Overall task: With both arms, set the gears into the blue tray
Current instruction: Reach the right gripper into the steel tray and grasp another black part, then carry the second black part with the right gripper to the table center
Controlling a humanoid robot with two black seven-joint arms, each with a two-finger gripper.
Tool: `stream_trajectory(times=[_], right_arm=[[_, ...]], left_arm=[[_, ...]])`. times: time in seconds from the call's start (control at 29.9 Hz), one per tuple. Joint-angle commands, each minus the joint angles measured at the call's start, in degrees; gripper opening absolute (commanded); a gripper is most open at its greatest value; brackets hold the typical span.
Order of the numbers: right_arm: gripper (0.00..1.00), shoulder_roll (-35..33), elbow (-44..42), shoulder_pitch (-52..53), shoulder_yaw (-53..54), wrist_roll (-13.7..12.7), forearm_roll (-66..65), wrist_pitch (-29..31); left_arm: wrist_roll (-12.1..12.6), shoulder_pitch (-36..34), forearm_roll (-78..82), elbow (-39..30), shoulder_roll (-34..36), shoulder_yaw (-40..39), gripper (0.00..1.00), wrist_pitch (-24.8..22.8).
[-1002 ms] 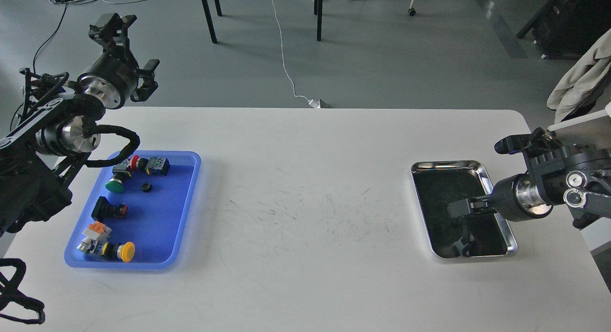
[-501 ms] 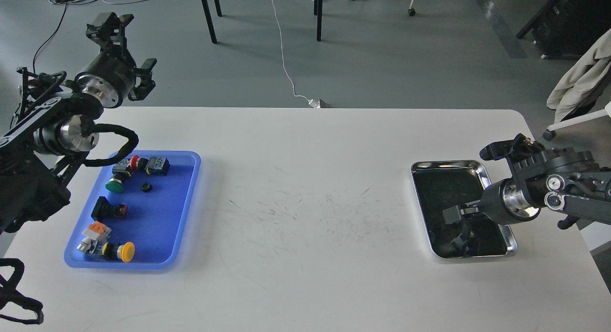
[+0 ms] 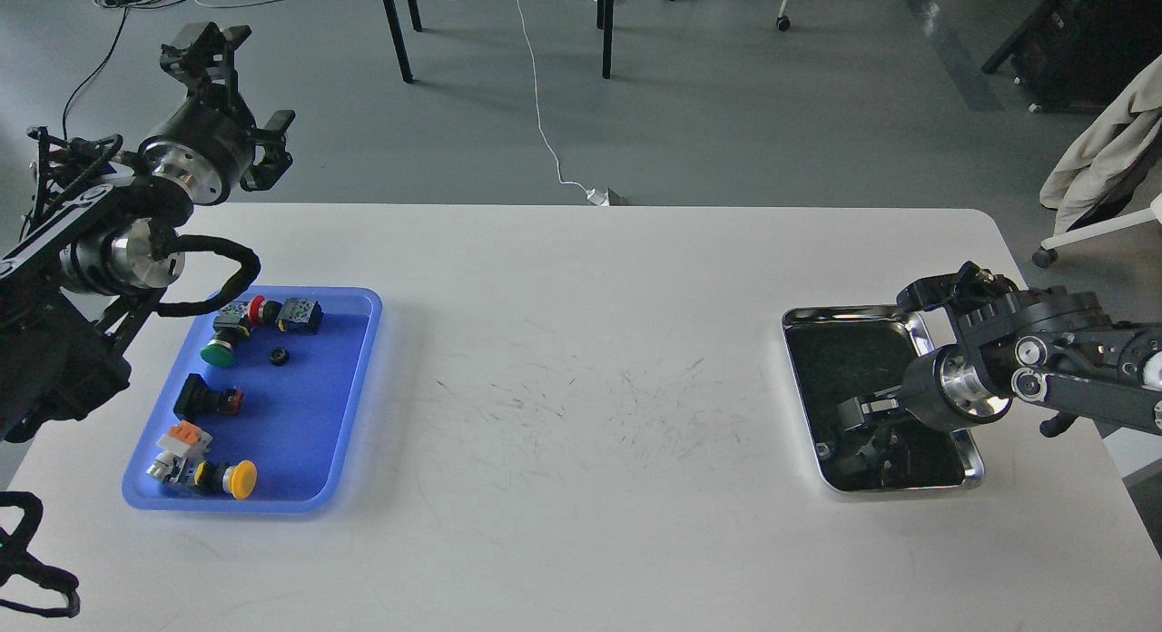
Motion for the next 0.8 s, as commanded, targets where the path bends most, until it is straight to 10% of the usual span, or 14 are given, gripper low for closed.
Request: stream_trajectory(times=[0.0, 0.27, 0.77], right_arm=[[0.45, 0.2, -0.1, 0.1, -0.1, 0.0, -0.1, 0.2], [0.07, 0.2, -0.2, 0.2, -0.1, 0.4, -0.1, 1.3], [0.02, -7.7, 8.4, 11.7, 1.8, 0.5, 2.4, 0.8]], left_arm=[[0.0, 0.0, 0.0, 0.0, 0.1, 0.1, 0.98, 0.1], [0.0, 0.0, 0.0, 0.0, 0.1, 0.1, 0.98, 0.0], [0.0, 0.0, 0.0, 0.0, 0.1, 0.1, 0.98, 0.4]])
